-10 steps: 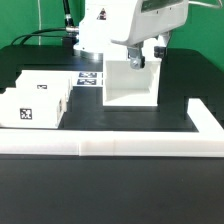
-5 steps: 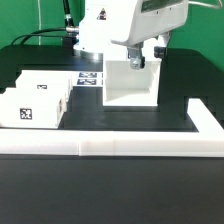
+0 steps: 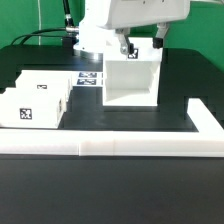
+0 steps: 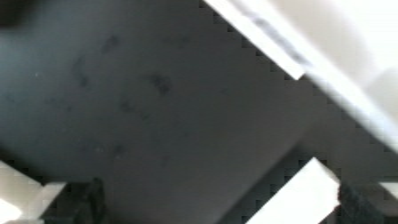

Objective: Assemble drawer

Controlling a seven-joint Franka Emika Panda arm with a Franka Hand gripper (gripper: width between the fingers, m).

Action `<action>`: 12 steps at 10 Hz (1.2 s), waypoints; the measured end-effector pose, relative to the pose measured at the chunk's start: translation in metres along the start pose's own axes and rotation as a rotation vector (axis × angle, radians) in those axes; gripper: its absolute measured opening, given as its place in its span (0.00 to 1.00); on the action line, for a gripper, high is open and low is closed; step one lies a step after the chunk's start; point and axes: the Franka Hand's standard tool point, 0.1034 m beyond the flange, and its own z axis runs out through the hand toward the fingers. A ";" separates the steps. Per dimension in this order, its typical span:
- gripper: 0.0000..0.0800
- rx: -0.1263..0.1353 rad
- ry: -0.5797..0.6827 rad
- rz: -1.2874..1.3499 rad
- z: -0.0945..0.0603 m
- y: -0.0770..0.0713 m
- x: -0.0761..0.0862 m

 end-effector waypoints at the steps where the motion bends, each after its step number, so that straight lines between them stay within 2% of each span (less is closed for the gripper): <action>1: 0.81 -0.001 0.000 0.004 -0.005 -0.003 -0.001; 5: 0.81 0.003 -0.003 0.006 -0.002 -0.003 -0.002; 6: 0.81 -0.002 0.005 0.120 -0.004 -0.010 -0.009; 7: 0.81 -0.006 0.000 0.217 -0.006 -0.026 -0.021; 8: 0.81 -0.010 -0.006 0.301 -0.008 -0.039 -0.027; 9: 0.81 -0.009 -0.016 0.368 -0.010 -0.045 -0.028; 12: 0.81 -0.001 -0.014 0.384 -0.009 -0.045 -0.028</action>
Offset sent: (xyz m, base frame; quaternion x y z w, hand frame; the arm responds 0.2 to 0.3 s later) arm 0.0000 0.0000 0.0000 0.0000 0.0000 0.0000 1.0000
